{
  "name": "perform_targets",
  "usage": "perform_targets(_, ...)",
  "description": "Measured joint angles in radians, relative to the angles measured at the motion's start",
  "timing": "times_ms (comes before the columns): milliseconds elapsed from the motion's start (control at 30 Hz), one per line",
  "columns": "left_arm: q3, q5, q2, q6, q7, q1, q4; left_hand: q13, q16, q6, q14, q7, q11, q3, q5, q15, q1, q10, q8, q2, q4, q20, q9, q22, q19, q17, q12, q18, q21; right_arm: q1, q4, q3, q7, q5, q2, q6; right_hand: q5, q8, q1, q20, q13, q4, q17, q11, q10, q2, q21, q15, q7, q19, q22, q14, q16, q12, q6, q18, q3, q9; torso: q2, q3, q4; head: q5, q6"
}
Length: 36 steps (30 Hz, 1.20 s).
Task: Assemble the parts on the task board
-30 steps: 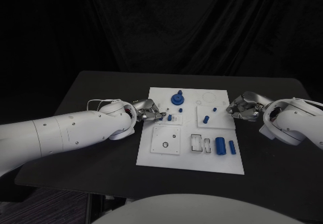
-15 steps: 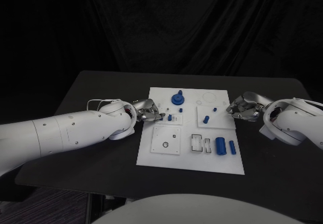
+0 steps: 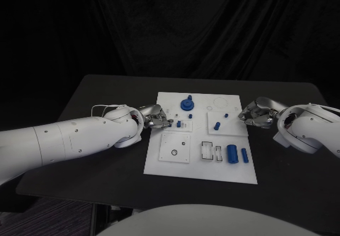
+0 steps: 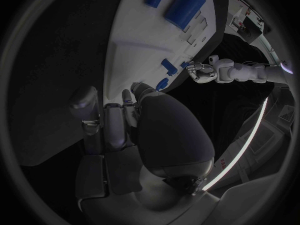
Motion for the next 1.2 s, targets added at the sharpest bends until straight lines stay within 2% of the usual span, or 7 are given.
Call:
perform_targets(200,0.0,0.0,0.001,0.001,-0.002,0.0,0.0,0.0,0.0,0.002,0.0,0.002,0.0,0.024,-0.021,0.0,-0.016,0.0,0.0,-0.016,0.005,0.0,0.0,0.0,0.0,0.001,0.0,0.0,0.0,-0.001,-0.002,0.0,0.0,0.0,0.002,0.001,0.0,0.0,0.0,0.0,0.0,0.0,0.0,0.0,0.0,0.0,0.0,0.0,0.0,0.0,0.0,0.0,0.0,0.0,0.0,0.0,0.0,0.0,0.0,0.0,0.0,0.001,0.0)
perform_targets(367,0.0,0.0,0.004,0.003,-0.004,0.0,-0.003,0.0,0.0,0.0,0.0,0.003,0.0,0.047,-0.114,0.0,-0.066,0.0,-0.017,-0.018,0.006,0.0,0.0,0.0,0.0,0.001,0.0,0.0,0.0,-0.001,-0.004,0.0,0.0,0.001,0.003,0.002,0.0,0.0,0.0,0.0,0.001,0.0,0.0,0.0,0.0,0.0,0.0,0.0,0.0,0.0,0.0,0.0,0.0,0.0,0.0,0.0,0.0,0.0,0.0,-0.0002,0.0,0.002,0.0)
perform_targets(500,0.0,0.0,0.008,0.005,-0.006,0.0,-0.006,0.0,0.0,-0.008,0.0,0.011,0.0,0.035,-0.271,0.0,-0.165,0.0,-0.05,-0.001,0.007,0.0,0.0,0.0,0.0,0.001,0.0,0.0,0.0,-0.001,-0.005,0.0,0.0,0.003,0.004,0.003,0.0,0.0,0.0,0.0,0.001,0.0,0.0,0.0,0.0,0.0,0.0,0.0,0.0,0.0,0.0,0.0,0.0,-0.001,0.0,0.0,0.0,0.0,0.0,-0.0002,0.0,0.003,0.0)
perform_targets(700,0.001,0.0,0.011,0.005,-0.008,0.0,-0.01,0.0,0.0,-0.013,0.0,0.016,0.001,-0.067,-0.36,0.0,-0.327,0.0,-0.076,0.015,0.008,0.0,0.001,0.0,0.0,0.001,0.0,0.0,0.0,-0.001,-0.005,0.0,0.0,0.007,0.004,0.004,0.004,0.0,0.0,0.0,0.001,-0.003,0.0,0.0,0.0,0.0,0.0,0.0,0.0,0.0,0.0,0.0,0.0,-0.003,0.0,0.0,0.003,0.0,0.001,-0.0002,0.0,0.0,0.0)
perform_targets(933,0.002,0.0,0.011,0.005,-0.01,0.0,-0.011,0.0,0.0,-0.009,-0.004,0.019,0.004,-0.191,-0.483,0.004,-0.447,-0.004,-0.087,0.074,0.007,0.0,0.001,0.0,0.0,0.001,0.0,0.0,0.0,-0.001,-0.005,0.0,0.0,0.012,0.005,0.005,0.004,0.0,0.0,0.0,0.0,-0.003,0.0,0.0,0.0,0.0,0.0,0.0,0.0,0.0,0.001,0.0,0.0,-0.003,0.0,0.0,0.003,0.0,0.001,0.0002,-0.0006,0.002,0.0)
perform_targets(1100,0.002,0.0,0.01,0.003,-0.013,0.001,-0.012,0.0,0.0,0.002,-0.004,0.015,0.004,-0.268,-0.499,0.004,-0.5,-0.004,-0.094,0.116,0.007,0.0,0.001,0.0,0.0,0.001,0.0,0.0,0.0,-0.002,-0.005,0.0,0.0,0.014,0.005,0.007,0.004,0.0,0.0,0.0,-0.001,-0.003,0.0,0.0,0.0,0.0,0.0,0.0,0.0,0.0,0.001,0.0,0.0,-0.003,0.0,0.0,0.003,0.0,0.001,0.0002,-0.0008,0.003,0.0)
perform_targets(1200,0.001,0.0,0.011,0.001,-0.016,0.001,-0.013,0.0,0.0,0.023,-0.004,0.016,0.004,-0.287,-0.499,0.004,-0.51,-0.004,-0.065,0.126,0.007,0.0,0.001,0.0,0.0,0.0,0.0,0.0,0.0,-0.002,-0.005,0.0,0.0,0.015,0.005,0.007,0.004,0.0,0.0,0.0,-0.001,-0.003,0.0,0.0,0.0,0.0,0.0,0.0,0.0,0.0,0.001,0.0,0.0,-0.003,0.0,0.0,0.003,0.0,0.001,0.0002,-0.0008,0.003,0.0)
